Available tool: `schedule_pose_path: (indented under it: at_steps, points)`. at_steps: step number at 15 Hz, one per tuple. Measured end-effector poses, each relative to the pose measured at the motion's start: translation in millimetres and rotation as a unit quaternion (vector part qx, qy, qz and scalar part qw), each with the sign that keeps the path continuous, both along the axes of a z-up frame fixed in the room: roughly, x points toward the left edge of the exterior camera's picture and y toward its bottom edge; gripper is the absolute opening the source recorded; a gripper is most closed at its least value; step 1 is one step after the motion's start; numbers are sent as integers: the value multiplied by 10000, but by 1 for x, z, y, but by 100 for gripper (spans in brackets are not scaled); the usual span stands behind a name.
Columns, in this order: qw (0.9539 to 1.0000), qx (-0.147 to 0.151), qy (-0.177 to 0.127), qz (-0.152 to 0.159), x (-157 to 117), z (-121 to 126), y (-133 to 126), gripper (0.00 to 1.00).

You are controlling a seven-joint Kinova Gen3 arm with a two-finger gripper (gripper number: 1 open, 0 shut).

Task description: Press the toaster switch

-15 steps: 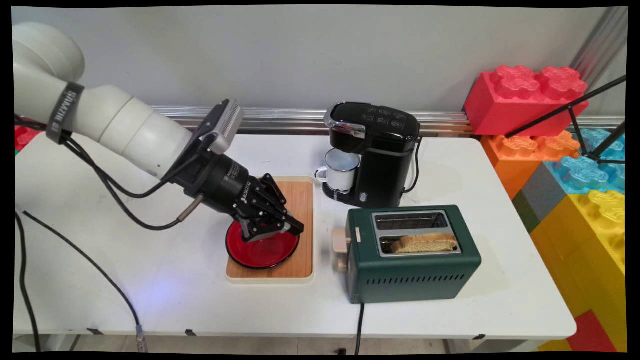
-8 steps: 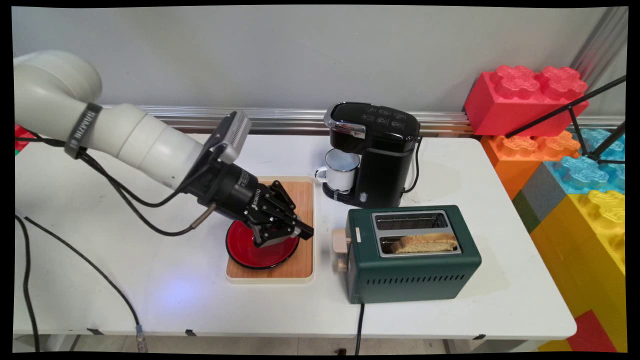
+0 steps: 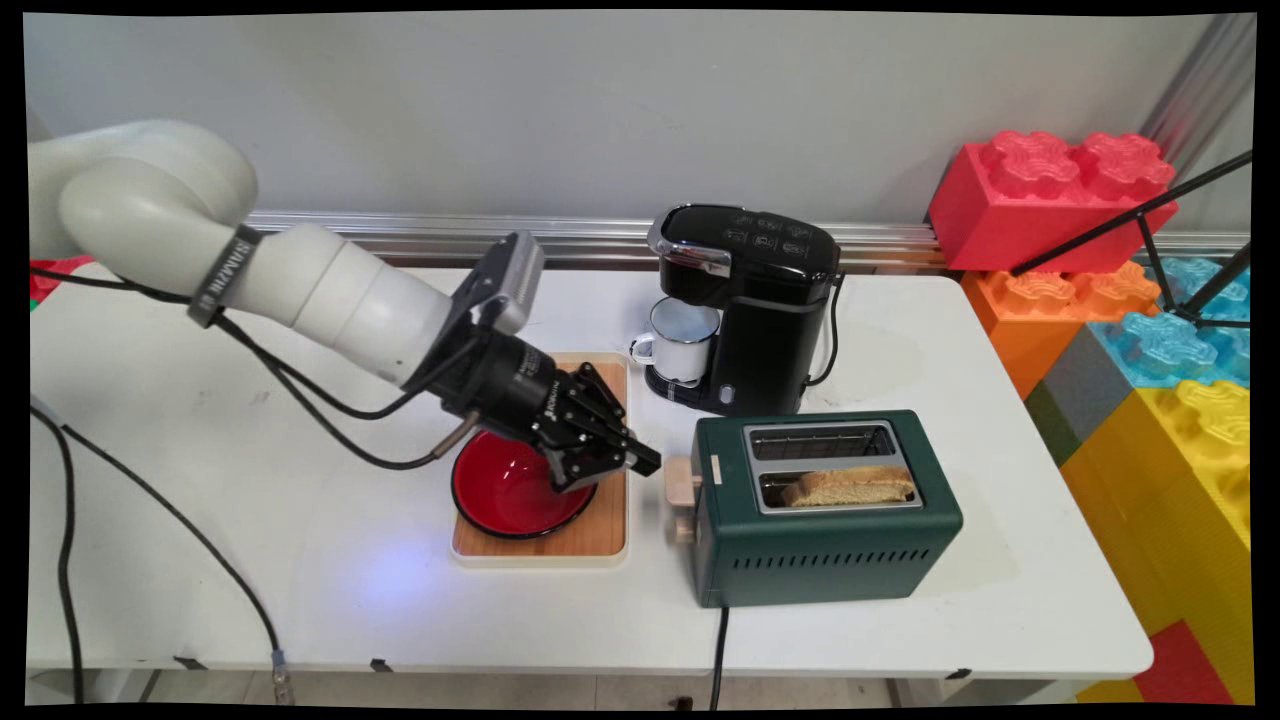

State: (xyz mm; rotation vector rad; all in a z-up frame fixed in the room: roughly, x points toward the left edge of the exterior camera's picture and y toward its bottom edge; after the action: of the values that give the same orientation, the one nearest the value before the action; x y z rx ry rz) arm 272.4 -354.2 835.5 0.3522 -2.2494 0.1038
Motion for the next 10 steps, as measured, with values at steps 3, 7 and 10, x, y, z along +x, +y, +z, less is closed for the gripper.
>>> schedule_pose_path:
  at_steps: [3, 7, 10]
  points:
    - [10000, 8, -30, 29, -8, -2, -5, 0]
    - [10000, 59, -45, 28, -19, -4, -8, 0]
    - [9999, 92, -65, 34, -26, -7, -11, 0]
